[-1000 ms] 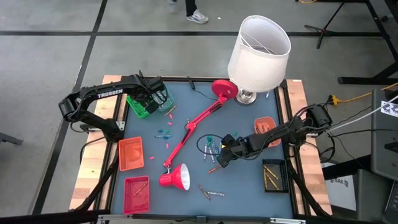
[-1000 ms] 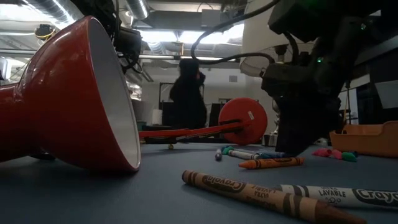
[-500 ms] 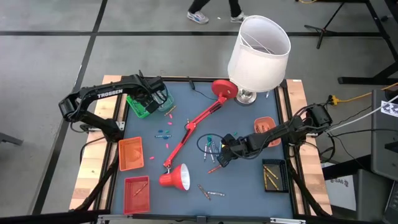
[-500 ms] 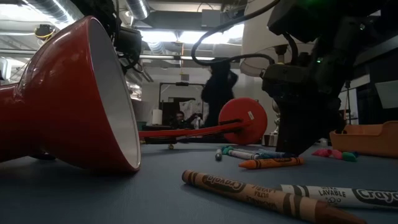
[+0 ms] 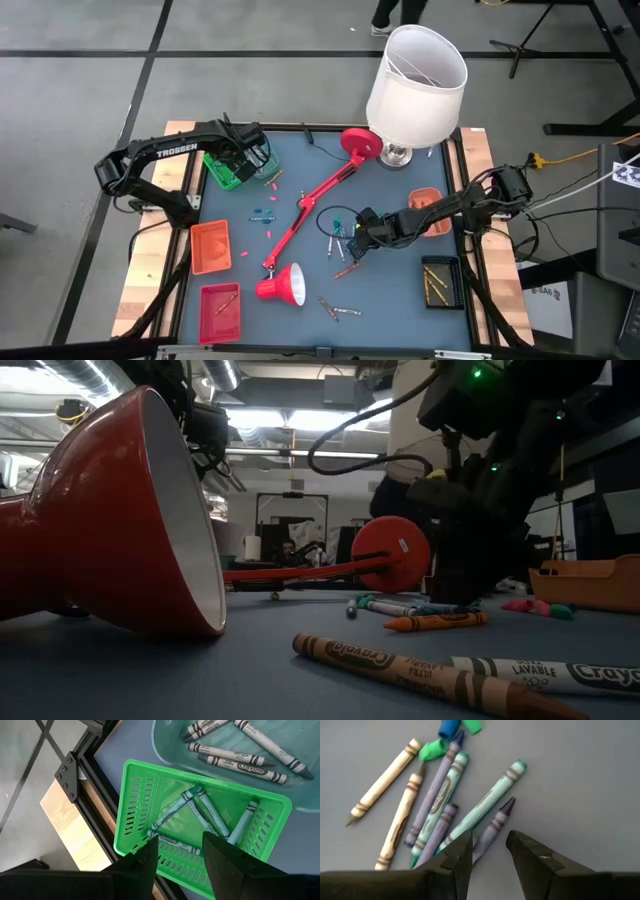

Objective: Sort crayons
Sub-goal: Put the right dark blue crayon into the left orange bin

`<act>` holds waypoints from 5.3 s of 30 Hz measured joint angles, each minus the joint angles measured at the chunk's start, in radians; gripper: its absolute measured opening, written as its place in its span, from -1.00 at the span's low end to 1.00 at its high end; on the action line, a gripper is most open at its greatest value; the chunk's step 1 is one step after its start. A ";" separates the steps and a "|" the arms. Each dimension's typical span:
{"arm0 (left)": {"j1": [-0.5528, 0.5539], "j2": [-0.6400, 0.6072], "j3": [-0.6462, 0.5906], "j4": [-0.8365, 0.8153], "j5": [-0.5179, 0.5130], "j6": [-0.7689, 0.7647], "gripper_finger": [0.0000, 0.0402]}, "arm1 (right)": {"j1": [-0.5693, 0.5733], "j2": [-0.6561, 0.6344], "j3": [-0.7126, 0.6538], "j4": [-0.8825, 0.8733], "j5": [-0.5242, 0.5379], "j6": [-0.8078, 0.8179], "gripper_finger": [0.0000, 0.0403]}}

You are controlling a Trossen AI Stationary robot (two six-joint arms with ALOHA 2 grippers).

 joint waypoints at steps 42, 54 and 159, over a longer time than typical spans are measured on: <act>-0.162 0.000 0.000 0.212 0.188 0.191 -0.33 | -0.011 -0.044 -0.007 -0.055 -0.008 -0.082 -0.88; -0.313 0.000 0.000 0.407 0.444 0.360 -0.33 | -0.096 -0.108 -0.004 0.257 0.028 -0.379 -0.88; -0.910 0.000 0.000 -0.283 0.585 -0.582 -0.73 | -0.007 -0.080 0.000 0.414 -0.396 -0.969 -0.33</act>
